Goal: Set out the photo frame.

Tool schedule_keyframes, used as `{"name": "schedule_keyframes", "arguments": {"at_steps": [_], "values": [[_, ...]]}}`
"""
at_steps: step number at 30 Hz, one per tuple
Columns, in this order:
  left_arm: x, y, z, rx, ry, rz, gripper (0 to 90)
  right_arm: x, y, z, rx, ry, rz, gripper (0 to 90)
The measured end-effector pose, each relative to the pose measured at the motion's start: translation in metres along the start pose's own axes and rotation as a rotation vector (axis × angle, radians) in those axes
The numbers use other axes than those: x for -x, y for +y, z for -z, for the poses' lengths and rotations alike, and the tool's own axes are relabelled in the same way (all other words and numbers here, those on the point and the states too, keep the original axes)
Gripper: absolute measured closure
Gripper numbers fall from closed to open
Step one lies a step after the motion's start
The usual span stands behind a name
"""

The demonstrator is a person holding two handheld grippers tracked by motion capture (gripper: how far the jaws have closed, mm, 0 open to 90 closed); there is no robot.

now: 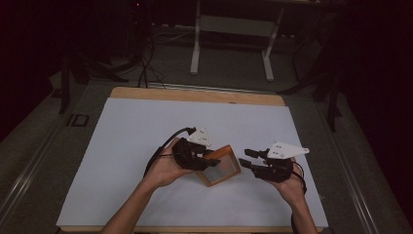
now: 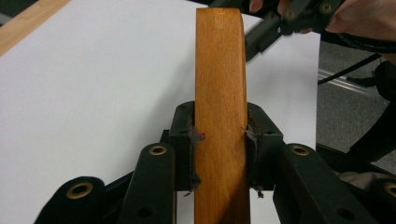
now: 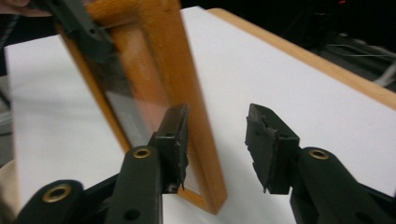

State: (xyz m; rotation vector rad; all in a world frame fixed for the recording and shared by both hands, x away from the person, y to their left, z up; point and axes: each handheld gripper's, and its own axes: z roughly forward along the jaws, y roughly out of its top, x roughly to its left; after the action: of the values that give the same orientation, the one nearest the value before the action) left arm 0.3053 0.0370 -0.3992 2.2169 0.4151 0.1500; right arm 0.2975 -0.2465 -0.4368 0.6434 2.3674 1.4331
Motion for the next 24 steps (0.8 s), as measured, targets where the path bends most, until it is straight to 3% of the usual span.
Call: {"name": "schedule_keyframes", "arguments": {"at_steps": [7, 13, 16, 18, 20, 24], "values": [[0.003, 0.001, -0.005, 0.021, -0.016, -0.045, 67.8, -0.002, 0.0, -0.014, -0.047, 0.09, 0.021, 44.0], [0.001, 0.003, -0.007, 0.04, -0.059, -0.05, 64.2, -0.003, 0.006, -0.026, -0.024, 0.163, 0.034, 42.0], [0.002, 0.001, -0.007, 0.03, -0.057, -0.063, 61.6, -0.004, 0.005, -0.026, -0.033, 0.138, 0.049, 42.2], [0.002, 0.0, -0.007, 0.03, -0.035, -0.063, 59.6, -0.002, 0.003, -0.025, -0.037, 0.126, 0.042, 47.8], [-0.001, -0.003, -0.006, 0.047, -0.038, -0.044, 59.5, 0.0, 0.0, -0.02, -0.018, 0.15, 0.027, 53.3], [-0.004, -0.009, -0.002, 0.085, -0.028, -0.017, 55.8, -0.003, 0.0, -0.017, -0.023, 0.148, 0.058, 58.6]]}}
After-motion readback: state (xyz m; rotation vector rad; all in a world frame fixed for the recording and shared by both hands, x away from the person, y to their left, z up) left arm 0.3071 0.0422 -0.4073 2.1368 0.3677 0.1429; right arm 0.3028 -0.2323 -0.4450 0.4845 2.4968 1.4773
